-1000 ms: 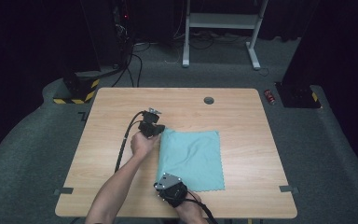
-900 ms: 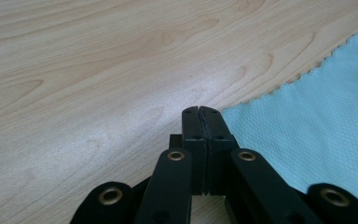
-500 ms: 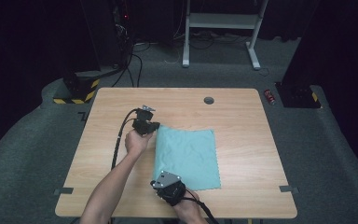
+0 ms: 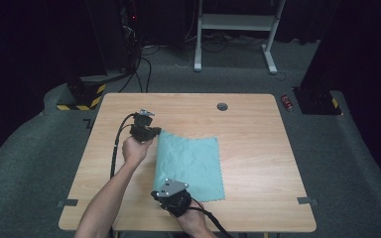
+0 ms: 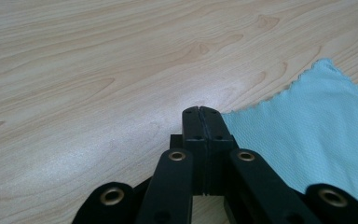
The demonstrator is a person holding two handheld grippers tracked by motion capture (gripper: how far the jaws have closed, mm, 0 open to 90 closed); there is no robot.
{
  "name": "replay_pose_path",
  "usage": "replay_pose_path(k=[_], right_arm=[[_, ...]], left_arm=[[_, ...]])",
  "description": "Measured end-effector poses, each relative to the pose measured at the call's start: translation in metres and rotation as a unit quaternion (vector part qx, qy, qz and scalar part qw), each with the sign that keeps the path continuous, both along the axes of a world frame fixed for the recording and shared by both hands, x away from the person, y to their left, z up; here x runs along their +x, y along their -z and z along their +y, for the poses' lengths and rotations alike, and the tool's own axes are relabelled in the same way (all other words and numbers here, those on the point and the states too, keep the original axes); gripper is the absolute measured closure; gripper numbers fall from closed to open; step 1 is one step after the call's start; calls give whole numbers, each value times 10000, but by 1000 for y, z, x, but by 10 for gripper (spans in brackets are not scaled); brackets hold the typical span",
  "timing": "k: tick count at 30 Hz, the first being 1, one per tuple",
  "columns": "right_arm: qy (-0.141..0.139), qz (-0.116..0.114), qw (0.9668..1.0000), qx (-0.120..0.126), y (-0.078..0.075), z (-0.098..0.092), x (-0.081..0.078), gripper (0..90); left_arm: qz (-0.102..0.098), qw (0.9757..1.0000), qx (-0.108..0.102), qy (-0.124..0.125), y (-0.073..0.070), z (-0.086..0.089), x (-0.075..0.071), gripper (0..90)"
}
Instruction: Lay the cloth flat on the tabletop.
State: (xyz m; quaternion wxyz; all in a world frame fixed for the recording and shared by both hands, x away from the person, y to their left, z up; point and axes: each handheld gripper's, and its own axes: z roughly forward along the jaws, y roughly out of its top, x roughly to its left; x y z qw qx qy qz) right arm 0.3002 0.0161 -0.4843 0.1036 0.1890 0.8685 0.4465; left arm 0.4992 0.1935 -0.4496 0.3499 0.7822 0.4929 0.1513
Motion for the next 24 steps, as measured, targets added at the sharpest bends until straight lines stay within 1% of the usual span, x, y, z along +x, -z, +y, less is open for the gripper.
replay_pose_path(k=[1,2,3,4,5,8,9,11,12,13,14,15,18,21,22,23,24], right_arm=[[25,3,10000,37,0,-2,0,900],[104,-28,9999,55,0,-10,-1,900],[104,-28,9999,55,0,-10,-1,900],[148,-19,9999,49,1,-14,-1,900],[211,-7,9998,49,2,-20,-1,900],[369,14,9993,39,4,-34,-1,900],[493,-4,9988,22,5,-46,-2,900],[582,-25,9983,15,7,-55,-2,900],[656,-9,9978,15,7,-60,-3,900],[712,-19,9975,24,9,-65,-3,900],[712,-19,9975,24,9,-65,-3,900],[783,2,9969,3,10,-70,-3,900],[981,67,9952,-5,16,-84,-4,900],[1172,161,9930,-20,22,-98,-5,900],[1243,180,9921,-8,25,-104,-6,900],[1243,180,9921,-8,25,-104,-6,900],[1293,208,9914,-1,27,-107,-7,900]], left_arm=[[2,10000,-9,3,1,-2,0,898],[-6,10000,23,24,2,-5,1,898],[-6,10000,21,26,3,-7,1,898],[12,10000,-12,48,5,-12,3,898],[5,10000,6,75,6,-15,4,898],[56,9999,-77,119,13,-30,8,897],[113,9997,-65,192,17,-41,12,897],[120,9995,-64,274,20,-53,14,897],[122,9994,-30,338,20,-59,16,897],[96,9993,-40,365,21,-66,17,897],[96,9993,-40,365,21,-66,17,896],[99,9991,-52,398,22,-71,18,896],[186,9983,48,549,28,-89,21,896],[209,9975,87,668,32,-106,24,896],[189,9969,134,750,33,-116,25,896],[189,9969,134,750,33,-116,25,896],[194,9965,156,800,33,-120,26,896]])
